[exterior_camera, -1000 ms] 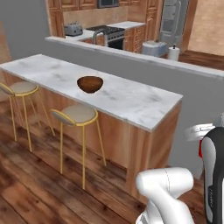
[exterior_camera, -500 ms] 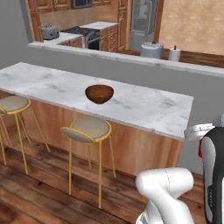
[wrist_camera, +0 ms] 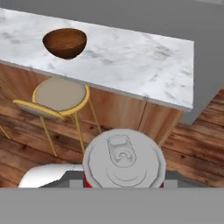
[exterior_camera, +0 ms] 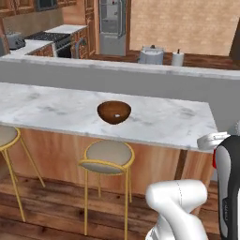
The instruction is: Open the fridge, grab two sodas, and place both sodas inside the bowl with ice on the dining counter.
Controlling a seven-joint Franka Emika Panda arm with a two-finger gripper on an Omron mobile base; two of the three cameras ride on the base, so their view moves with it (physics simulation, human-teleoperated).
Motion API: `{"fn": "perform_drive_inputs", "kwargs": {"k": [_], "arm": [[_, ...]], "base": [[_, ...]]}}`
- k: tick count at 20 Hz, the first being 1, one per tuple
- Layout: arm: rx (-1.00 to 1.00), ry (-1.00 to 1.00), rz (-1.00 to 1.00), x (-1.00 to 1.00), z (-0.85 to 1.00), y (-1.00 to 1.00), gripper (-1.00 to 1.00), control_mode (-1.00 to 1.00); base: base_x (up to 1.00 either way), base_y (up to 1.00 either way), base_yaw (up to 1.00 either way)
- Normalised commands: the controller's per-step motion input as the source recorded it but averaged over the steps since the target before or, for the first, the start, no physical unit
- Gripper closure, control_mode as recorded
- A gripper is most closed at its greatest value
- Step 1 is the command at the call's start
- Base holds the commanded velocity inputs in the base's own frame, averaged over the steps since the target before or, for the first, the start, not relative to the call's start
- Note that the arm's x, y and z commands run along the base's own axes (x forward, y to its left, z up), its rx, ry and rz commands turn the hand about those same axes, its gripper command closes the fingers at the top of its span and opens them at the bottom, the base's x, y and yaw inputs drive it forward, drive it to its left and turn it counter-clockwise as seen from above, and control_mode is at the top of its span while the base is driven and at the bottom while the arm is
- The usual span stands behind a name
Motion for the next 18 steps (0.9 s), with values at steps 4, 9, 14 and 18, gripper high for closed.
{"fn": "perform_drive_inputs", "kwargs": {"k": [4,9,14,18], "arm": [[0.00,0.00,0.00,0.00,0.00,0.00,1.00,1.00],[0.00,0.00,0.00,0.00,0.00,0.00,1.00,1.00],[0.00,0.00,0.00,0.00,0.00,0.00,1.00,1.00],[0.00,0.00,0.00,0.00,0.00,0.00,1.00,1.00]], "base": [[0.19,0.70,-0.48],[0.16,0.67,-0.48],[0.14,0.69,-0.48],[0.08,0.83,-0.41]]}}
